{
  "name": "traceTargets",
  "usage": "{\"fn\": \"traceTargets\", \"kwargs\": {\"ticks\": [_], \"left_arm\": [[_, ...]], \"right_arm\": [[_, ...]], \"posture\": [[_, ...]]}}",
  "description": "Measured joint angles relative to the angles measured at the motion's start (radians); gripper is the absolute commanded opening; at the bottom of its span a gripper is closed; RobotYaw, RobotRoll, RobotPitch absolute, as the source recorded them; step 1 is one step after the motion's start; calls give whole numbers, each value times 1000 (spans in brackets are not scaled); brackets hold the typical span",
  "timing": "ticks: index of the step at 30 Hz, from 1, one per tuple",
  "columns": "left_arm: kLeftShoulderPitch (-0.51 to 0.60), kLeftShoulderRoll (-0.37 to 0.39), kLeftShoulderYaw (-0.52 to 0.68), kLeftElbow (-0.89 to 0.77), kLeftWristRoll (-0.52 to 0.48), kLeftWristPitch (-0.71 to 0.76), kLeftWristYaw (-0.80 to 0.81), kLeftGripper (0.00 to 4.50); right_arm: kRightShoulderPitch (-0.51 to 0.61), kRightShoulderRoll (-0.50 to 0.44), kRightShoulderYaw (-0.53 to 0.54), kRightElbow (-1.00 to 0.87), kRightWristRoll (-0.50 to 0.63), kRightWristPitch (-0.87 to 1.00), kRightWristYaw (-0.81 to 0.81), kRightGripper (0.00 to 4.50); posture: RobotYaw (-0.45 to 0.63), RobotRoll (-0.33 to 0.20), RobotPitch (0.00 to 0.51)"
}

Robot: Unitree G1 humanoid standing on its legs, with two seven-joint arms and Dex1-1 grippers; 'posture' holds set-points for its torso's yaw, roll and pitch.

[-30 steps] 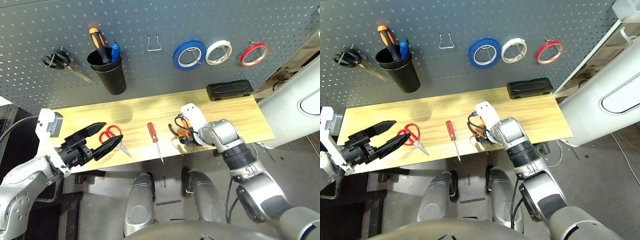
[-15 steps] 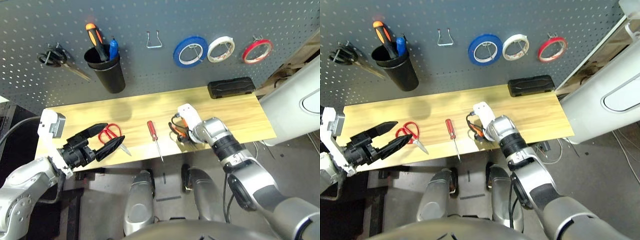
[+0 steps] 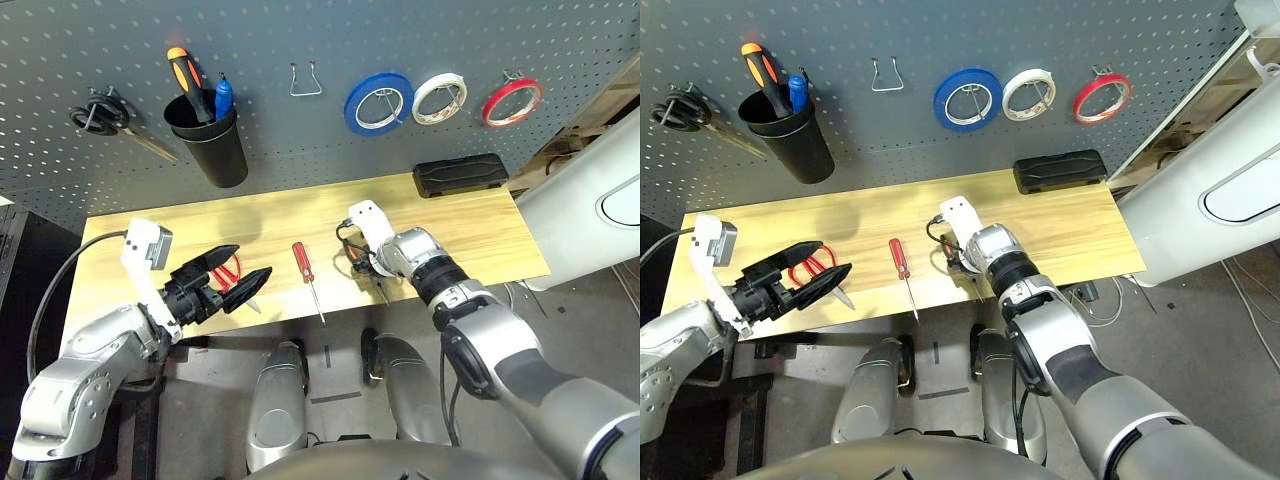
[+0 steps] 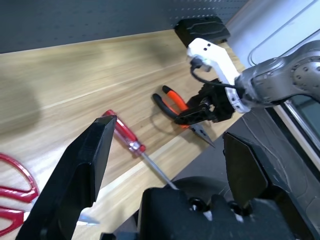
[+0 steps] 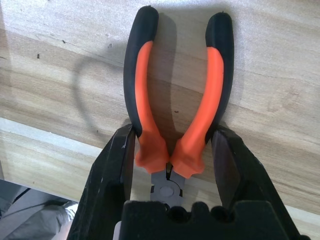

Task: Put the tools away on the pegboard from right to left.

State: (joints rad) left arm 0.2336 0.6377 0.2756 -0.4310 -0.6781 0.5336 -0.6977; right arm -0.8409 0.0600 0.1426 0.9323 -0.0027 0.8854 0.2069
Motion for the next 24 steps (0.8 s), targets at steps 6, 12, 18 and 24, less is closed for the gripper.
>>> {"fn": "traceTargets", "kwargs": {"ticks": [6, 12, 18, 24], "left_arm": [[0, -6, -1, 70, 29, -71, -46, 4500], [-26, -9, 0, 139, 53, -133, -76, 4500], [-50, -9, 5, 186, 67, -178, -90, 4500], [-93, -8, 35, 228, 80, -209, -90, 4500]], "right_arm": [[39, -30, 10, -89, -5, 39, 31, 2428], [170, -133, 73, -419, -2, 93, 134, 2428], [261, -256, 85, -743, 28, 74, 240, 2428], [350, -347, 87, -957, 80, -72, 364, 2428]], "posture": [[46, 0, 226], [32, 0, 192], [29, 0, 152], [36, 0, 123]]}}
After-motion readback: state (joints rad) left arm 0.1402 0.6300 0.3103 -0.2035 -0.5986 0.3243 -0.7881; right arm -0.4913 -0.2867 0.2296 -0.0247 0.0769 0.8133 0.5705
